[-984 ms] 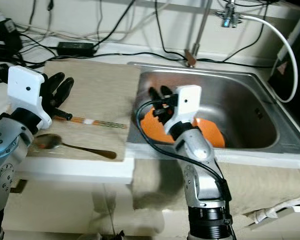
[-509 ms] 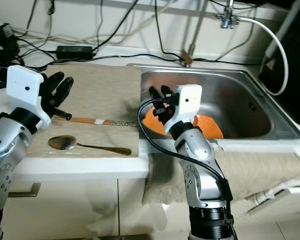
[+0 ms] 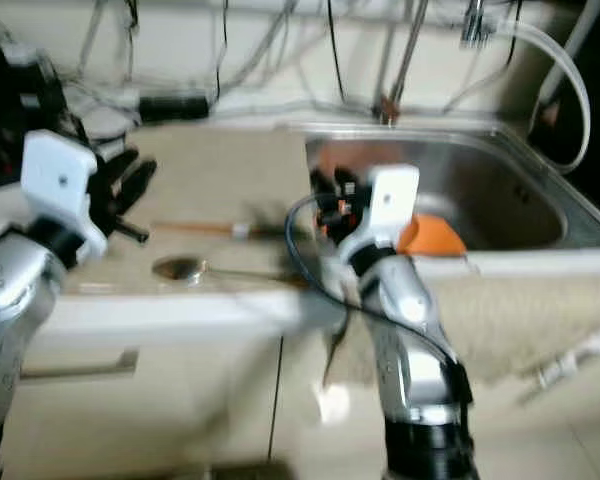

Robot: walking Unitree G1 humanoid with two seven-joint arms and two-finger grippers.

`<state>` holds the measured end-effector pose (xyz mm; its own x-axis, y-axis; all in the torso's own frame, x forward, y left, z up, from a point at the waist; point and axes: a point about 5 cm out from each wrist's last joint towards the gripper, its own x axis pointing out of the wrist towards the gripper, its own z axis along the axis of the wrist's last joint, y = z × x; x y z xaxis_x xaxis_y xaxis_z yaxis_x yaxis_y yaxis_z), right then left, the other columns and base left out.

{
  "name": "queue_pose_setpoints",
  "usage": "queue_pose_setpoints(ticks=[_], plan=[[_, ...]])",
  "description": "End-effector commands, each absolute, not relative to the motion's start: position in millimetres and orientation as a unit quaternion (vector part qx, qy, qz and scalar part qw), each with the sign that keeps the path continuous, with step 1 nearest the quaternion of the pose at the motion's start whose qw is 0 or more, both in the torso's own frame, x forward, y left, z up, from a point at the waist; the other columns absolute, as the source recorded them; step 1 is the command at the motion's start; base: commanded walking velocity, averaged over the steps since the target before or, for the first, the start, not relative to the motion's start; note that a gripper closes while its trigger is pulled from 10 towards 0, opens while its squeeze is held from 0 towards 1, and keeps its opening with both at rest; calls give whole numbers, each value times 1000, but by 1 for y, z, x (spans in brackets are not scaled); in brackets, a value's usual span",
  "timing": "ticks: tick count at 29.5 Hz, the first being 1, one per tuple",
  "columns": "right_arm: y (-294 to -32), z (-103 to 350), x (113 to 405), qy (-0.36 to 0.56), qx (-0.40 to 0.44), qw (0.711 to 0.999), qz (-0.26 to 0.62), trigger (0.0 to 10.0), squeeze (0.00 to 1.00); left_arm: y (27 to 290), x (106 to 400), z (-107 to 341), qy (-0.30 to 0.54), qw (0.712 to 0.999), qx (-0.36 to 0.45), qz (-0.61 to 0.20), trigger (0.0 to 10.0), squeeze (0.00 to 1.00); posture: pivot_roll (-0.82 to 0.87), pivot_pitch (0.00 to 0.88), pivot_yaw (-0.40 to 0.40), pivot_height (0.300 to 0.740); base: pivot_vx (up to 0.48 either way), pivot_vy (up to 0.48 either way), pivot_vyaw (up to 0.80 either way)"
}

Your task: Kitchen organization

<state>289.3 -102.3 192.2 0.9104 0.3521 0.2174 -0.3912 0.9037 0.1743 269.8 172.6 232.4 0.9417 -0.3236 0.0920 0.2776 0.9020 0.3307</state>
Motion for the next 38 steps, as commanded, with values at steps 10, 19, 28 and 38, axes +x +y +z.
queue_pose_setpoints(ticks=[10,19,28,38], plan=[[-112,190,289,-79,85,971,207,10000,0,177,271,231,-66,977,151,-138,10000,0,19,0,-46,740,0,-37,0],[-114,188,289,-71,60,969,227,10000,0,170,272,235,-90,979,129,-130,10000,0,18,0,-61,740,0,0,0],[-113,185,290,-65,52,968,236,10000,0,169,271,232,-84,979,130,-132,10000,0,13,0,-64,740,192,0,800],[-121,184,291,-64,77,971,215,10000,0,162,271,229,-76,975,134,-161,10000,0,8,0,-51,740,172,0,80]])
